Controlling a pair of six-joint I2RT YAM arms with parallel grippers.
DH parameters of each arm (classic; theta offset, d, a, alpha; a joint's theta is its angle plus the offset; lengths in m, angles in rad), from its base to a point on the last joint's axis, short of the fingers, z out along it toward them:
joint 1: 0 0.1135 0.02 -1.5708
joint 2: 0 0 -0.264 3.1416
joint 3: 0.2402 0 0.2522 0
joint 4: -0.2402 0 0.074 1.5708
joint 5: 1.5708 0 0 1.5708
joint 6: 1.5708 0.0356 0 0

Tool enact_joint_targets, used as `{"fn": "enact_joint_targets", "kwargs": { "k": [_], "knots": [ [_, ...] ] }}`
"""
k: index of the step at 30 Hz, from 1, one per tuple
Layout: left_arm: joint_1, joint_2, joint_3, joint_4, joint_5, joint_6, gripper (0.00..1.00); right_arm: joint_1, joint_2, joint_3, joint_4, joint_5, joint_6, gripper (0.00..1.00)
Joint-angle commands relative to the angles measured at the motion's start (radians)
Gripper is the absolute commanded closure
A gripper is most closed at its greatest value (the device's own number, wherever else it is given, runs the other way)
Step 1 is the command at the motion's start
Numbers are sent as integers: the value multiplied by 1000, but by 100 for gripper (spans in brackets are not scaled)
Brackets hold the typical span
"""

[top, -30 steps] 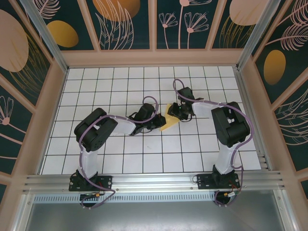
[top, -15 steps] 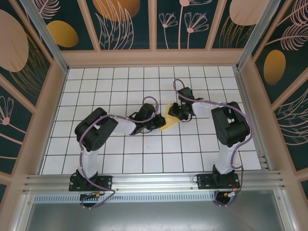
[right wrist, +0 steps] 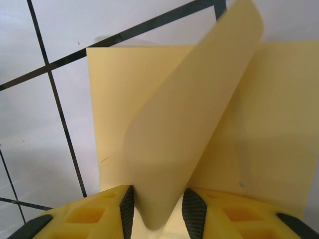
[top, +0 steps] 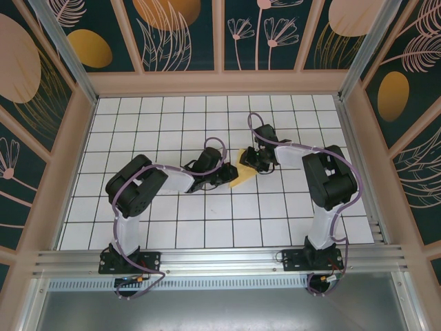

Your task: Fold a paper plane with a square sheet of paper (pick it up from the middle)

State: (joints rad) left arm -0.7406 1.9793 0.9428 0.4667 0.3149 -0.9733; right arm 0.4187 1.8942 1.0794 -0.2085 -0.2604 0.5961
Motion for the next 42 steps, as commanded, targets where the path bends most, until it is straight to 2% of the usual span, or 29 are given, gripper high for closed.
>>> {"fn": "enact_joint_targets", "kwargs": {
  "k": [1,13,22,36,42],
  "knots": [
    [7,-26,16,30,27,-7,85,-25,140,-62,-106,173,-42,61],
    [9,12,56,-13,0,9,84,-22,162,-56,-111,172,-55,58],
    [9,41,67,-58,1,11,90,-20,175,-50,-114,173,-56,59],
    [10,70,83,-124,-22,19,91,-17,181,-45,-118,176,-49,62],
    [9,84,86,-163,-28,26,92,-21,116,-42,-86,110,-47,63]
  ]
}}
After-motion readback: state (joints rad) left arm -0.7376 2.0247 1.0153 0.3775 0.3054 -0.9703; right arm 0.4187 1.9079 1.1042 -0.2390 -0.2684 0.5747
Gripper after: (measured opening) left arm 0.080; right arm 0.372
